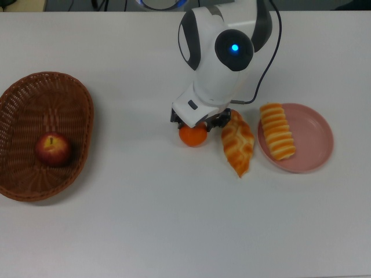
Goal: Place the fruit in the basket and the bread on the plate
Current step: 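Move the gripper to the orange and grasp it, then carry the orange into the basket beside the apple and release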
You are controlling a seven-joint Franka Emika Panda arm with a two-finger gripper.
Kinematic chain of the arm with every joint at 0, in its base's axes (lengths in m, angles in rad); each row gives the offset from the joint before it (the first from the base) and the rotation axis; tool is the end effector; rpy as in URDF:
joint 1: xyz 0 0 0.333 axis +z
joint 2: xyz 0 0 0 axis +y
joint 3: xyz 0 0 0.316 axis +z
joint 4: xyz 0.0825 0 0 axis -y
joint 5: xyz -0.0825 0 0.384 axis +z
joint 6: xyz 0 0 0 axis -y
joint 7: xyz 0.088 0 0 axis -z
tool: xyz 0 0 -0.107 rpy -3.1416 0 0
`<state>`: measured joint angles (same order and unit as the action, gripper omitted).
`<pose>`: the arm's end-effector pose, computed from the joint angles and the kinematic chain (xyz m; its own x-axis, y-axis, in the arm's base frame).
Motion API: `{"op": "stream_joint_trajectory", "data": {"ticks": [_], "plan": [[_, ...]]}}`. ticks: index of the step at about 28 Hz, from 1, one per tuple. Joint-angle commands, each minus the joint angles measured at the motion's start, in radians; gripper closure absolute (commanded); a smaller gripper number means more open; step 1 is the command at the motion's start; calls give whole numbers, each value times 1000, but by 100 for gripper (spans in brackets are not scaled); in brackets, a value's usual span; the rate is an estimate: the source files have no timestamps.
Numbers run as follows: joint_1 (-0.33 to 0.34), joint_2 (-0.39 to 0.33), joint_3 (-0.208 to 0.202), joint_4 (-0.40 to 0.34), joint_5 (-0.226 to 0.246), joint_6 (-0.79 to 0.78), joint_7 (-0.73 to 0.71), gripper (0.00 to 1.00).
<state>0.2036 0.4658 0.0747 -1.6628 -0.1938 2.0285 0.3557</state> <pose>0.6414 0.1664 0.3310 0.9987 0.0066 -0.0510 0.0146 -0.9873 0.1582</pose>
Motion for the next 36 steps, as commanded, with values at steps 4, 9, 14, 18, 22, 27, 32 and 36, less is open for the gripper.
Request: {"op": "stream_joint_trajectory", "data": {"ticks": [4,9,14,18,22,27,32,36], "plan": [[-72,-16,-3,46,4,27,-15,92],[-150,-52,-1,103,39,25,-17,92],[-237,-70,-3,130,50,21,-70,91],[-328,-81,-3,130,51,19,-167,91],[-395,-101,-4,117,48,-1,-276,91],[-460,-99,-4,84,48,-22,-308,91],[-492,-99,-4,51,47,-76,-308,91],[-515,-99,-4,35,43,-120,-308,91]]}}
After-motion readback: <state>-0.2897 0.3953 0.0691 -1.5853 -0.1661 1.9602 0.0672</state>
